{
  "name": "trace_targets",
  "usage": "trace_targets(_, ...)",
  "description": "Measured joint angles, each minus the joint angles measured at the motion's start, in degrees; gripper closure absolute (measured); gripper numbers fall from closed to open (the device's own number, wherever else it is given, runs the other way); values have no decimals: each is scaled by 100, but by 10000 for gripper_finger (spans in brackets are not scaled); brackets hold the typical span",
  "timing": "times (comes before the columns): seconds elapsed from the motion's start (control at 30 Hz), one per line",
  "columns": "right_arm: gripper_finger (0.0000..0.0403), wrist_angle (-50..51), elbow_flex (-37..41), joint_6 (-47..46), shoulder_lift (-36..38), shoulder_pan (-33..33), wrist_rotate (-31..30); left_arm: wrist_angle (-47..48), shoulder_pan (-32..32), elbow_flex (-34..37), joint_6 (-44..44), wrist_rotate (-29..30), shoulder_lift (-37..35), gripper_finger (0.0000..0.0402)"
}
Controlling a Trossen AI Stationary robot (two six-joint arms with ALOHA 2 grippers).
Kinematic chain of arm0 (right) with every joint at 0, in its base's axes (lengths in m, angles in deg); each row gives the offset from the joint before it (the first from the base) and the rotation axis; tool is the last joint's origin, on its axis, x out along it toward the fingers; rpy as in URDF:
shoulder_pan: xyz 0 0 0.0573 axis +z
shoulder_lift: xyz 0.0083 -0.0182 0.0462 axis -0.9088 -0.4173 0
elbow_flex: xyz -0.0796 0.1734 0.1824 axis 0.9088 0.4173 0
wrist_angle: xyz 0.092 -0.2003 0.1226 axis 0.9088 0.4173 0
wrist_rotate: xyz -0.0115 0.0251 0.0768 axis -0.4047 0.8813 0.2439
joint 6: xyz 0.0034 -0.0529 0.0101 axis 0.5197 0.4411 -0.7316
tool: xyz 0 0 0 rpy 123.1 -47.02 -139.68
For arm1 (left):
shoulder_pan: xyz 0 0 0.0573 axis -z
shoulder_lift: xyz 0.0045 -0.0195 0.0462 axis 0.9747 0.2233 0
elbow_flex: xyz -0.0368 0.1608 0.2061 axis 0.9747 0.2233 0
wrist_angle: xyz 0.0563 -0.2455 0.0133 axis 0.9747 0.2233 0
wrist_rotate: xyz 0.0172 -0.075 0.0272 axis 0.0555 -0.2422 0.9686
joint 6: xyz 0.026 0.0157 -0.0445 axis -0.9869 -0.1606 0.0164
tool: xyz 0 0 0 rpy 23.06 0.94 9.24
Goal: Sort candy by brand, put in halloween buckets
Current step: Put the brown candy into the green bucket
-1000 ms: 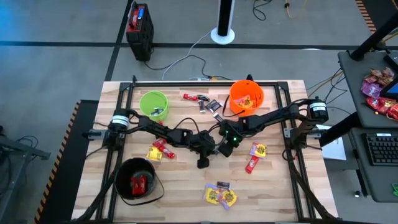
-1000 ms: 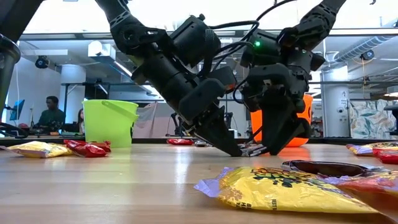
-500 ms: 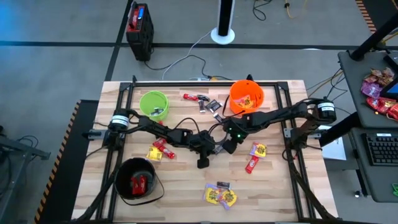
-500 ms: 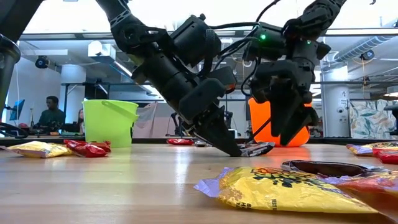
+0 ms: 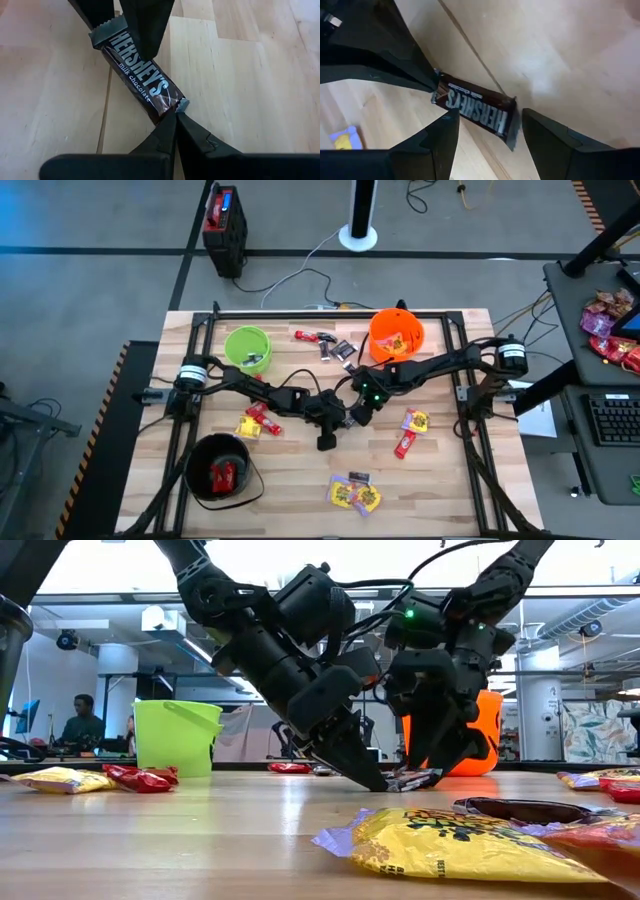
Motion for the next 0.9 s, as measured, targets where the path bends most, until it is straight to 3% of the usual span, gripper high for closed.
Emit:
trace_targets(0.27, 222, -390, -2, 129, -184, 42, 219, 3, 0, 3, 3, 7, 0, 402)
trace_targets(0.6, 375, -449, 0, 219, -184, 51, 283, -1, -6, -3, 207, 8, -48, 402)
trace_targets(0.9, 379, -359, 9, 147, 287, 46, 589, 1321, 0, -206, -69, -323, -839, 402)
